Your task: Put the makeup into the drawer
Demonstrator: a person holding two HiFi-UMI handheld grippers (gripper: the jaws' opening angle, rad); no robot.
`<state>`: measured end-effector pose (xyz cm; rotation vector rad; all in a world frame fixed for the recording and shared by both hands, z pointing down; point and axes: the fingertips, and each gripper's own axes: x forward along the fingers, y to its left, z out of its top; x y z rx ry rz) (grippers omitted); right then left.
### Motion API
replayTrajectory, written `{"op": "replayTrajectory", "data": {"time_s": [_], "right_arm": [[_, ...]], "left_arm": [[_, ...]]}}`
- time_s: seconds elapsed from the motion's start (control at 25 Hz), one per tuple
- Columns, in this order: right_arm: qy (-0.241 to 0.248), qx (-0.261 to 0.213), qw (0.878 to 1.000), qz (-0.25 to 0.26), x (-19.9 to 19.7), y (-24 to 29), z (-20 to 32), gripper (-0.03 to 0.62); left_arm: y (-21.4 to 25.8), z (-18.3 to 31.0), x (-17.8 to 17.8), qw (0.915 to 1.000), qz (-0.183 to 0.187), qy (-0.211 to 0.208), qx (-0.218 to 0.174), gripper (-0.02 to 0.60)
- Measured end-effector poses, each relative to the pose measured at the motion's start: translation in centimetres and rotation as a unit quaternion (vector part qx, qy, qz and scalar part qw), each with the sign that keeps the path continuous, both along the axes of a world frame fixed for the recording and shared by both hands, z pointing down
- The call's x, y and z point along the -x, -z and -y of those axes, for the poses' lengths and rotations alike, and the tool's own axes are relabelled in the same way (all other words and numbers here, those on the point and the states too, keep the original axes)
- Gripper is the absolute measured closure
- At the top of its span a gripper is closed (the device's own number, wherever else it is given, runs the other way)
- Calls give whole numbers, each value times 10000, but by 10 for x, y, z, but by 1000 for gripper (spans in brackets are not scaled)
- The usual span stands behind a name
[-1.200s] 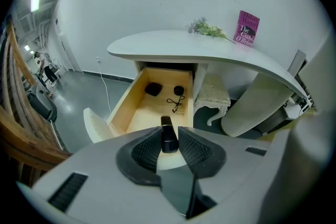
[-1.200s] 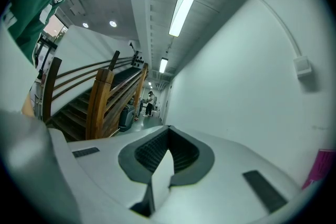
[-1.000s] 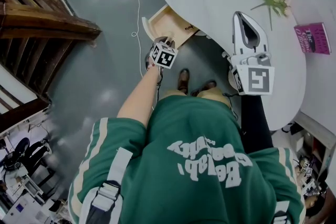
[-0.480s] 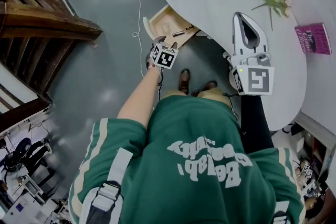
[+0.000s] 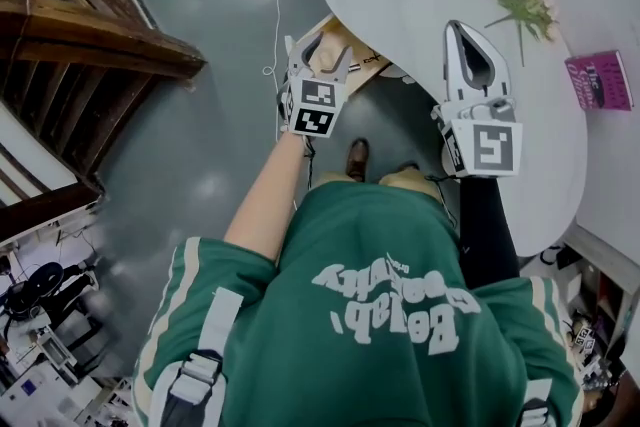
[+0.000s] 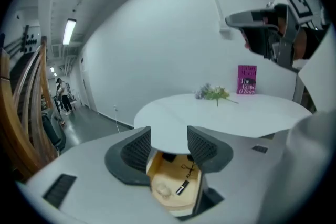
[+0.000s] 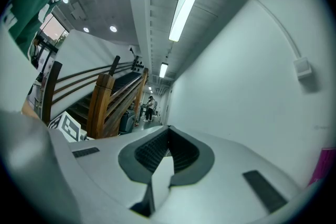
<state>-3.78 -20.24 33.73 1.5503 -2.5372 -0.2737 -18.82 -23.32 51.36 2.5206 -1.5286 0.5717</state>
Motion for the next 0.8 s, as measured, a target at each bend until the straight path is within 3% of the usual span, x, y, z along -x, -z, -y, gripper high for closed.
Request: {"op": "replayTrajectory", "data": {"time_s": [0.24, 0.44, 0.68, 0.8], "right_arm": [[57, -129, 9999, 46, 6, 9, -1, 585], [100, -212, 9997, 55, 10, 16, -5, 585], [85, -244, 9997, 42, 9, 19, -9, 585], [82, -228, 9997, 47, 8, 18, -10, 585]], "left_arm": [[108, -8, -3, 9935, 49, -264, -1106, 350], [151, -16, 0, 9916, -150, -168, -1274, 350], [166, -19, -3, 9891, -220, -185, -1447, 350], [168, -19, 0, 9887, -259, -58, -1477, 432]]}}
